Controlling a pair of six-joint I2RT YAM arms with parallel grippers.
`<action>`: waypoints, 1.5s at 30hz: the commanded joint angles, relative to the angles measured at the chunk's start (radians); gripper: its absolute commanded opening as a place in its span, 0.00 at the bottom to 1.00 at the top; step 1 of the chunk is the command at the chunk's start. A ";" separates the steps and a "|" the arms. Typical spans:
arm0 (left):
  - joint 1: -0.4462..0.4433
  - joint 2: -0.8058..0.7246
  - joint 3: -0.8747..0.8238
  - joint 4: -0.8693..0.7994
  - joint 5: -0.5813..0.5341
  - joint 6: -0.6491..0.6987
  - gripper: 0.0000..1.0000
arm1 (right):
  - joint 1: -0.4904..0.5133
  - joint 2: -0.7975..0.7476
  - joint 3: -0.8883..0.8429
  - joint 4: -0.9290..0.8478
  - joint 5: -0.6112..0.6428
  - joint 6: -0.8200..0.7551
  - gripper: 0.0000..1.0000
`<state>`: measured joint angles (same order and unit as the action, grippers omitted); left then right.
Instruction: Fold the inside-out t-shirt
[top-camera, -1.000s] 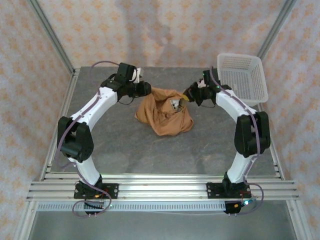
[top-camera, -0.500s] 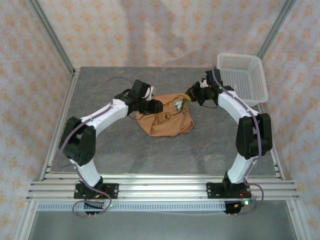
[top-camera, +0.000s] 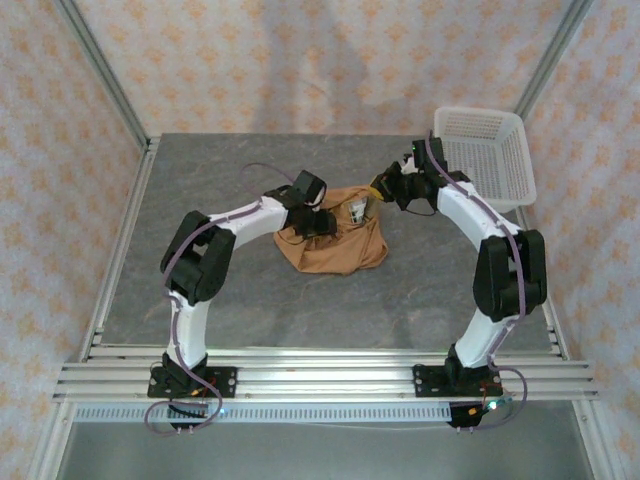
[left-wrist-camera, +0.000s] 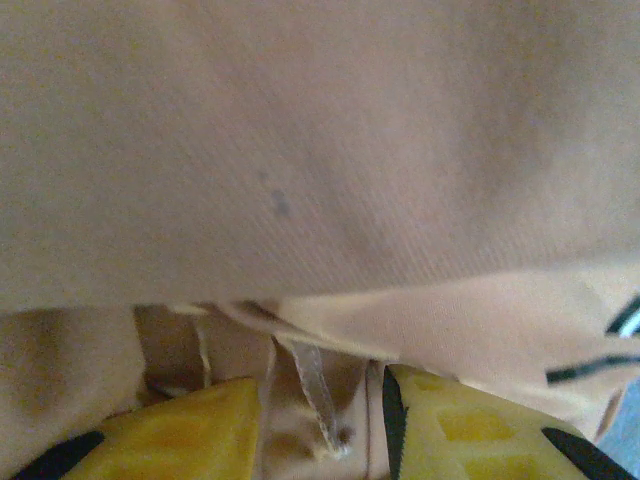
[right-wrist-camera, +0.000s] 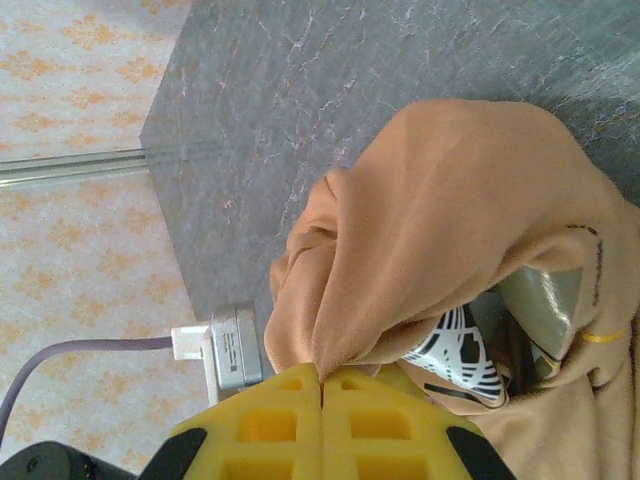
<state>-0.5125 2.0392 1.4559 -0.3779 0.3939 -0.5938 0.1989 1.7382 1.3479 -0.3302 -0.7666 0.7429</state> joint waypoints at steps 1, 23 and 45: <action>-0.003 0.029 0.043 -0.023 -0.073 -0.023 0.36 | -0.008 -0.038 -0.013 0.006 0.007 -0.019 0.00; 0.055 -0.351 0.326 -0.327 -0.097 0.079 0.00 | -0.093 -0.101 -0.059 -0.159 0.151 -0.163 0.00; 0.082 -0.218 0.373 -0.265 -0.006 -0.008 0.00 | 0.180 -0.286 -0.220 -0.078 0.270 -0.243 0.62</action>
<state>-0.4492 1.7737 1.7573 -0.6399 0.4141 -0.5800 0.3035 1.4761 1.1820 -0.4744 -0.5358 0.5343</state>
